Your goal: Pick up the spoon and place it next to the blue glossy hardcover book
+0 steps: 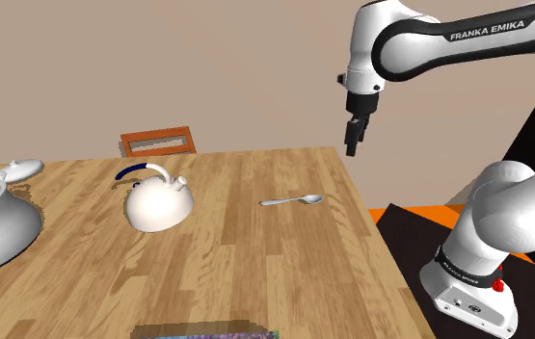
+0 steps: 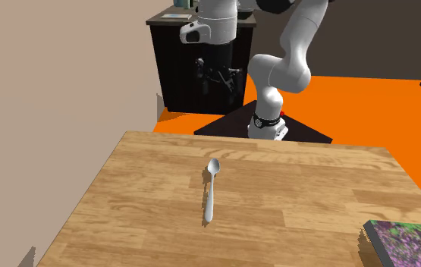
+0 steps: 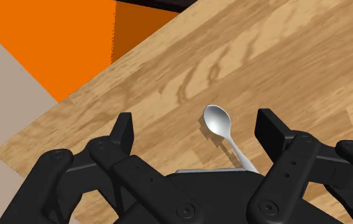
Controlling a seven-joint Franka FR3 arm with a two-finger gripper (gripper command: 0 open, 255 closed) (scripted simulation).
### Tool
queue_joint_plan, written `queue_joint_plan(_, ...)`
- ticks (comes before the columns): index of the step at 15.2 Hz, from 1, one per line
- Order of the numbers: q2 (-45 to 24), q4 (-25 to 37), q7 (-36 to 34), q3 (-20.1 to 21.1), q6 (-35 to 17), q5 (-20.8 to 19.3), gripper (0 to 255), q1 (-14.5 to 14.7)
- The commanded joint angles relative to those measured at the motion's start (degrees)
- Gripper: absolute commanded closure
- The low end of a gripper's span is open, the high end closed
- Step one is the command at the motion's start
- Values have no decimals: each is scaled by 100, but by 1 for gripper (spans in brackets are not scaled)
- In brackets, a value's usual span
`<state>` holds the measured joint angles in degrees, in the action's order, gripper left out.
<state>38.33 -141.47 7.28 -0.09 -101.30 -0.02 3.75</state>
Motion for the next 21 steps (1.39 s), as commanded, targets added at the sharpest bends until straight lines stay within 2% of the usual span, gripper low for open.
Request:
queue_joint_plan(1, -227, -161, 196, -44, -548, 104, 0, 113)
queue_joint_plan(9, -1394, -421, 1075, -158, -2492, 691, 0, 664)
queue_joint_plan(15, -2477, -244, 1982, -229, -3750, 1413, 0, 1178)
queue_joint_plan(16, -2665, -184, 2163, -234, -3931, 1569, 0, 1265)
queue_joint_plan(21, -2991, -215, 2302, -212, -4301, 1744, 0, 1342)
